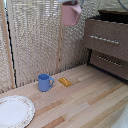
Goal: Propose to navigate your clamp on the clench of the first drawer. Use gentle force to register to the cabinet. Send posterior your swing mandate till over it lurks, a cup of pink essence. Fortify your grip after aiming concentric with the pink cup’s periphery. Manoeuvre the pink towards the cabinet's top. Drop your compression till the cup is resting inside.
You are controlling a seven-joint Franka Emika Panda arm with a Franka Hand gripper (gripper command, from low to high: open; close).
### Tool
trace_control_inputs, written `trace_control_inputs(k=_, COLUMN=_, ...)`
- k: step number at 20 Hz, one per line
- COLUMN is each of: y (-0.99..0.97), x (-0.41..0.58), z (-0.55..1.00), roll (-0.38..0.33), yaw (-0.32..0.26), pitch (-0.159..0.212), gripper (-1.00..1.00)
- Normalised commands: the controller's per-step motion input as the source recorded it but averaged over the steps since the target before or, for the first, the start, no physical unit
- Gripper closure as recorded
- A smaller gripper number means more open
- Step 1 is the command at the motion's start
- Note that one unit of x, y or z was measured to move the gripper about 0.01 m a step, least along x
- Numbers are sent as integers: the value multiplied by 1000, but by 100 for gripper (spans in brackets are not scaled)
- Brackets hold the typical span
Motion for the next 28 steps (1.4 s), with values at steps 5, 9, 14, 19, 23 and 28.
trace_control_inputs(k=5, y=-862, x=83, z=753, roll=15, yaw=-112, pitch=67, gripper=100)
trace_control_inputs(k=9, y=-966, x=36, z=643, roll=6, yaw=-82, pitch=92, gripper=100)
trace_control_inputs(k=14, y=-852, x=0, z=594, roll=0, yaw=-122, pitch=137, gripper=100)
trace_control_inputs(k=19, y=-898, x=0, z=349, roll=0, yaw=-107, pitch=66, gripper=100)
trace_control_inputs(k=23, y=-947, x=99, z=166, roll=0, yaw=-75, pitch=54, gripper=100)
trace_control_inputs(k=28, y=-935, x=231, z=32, roll=16, yaw=-50, pitch=34, gripper=100)
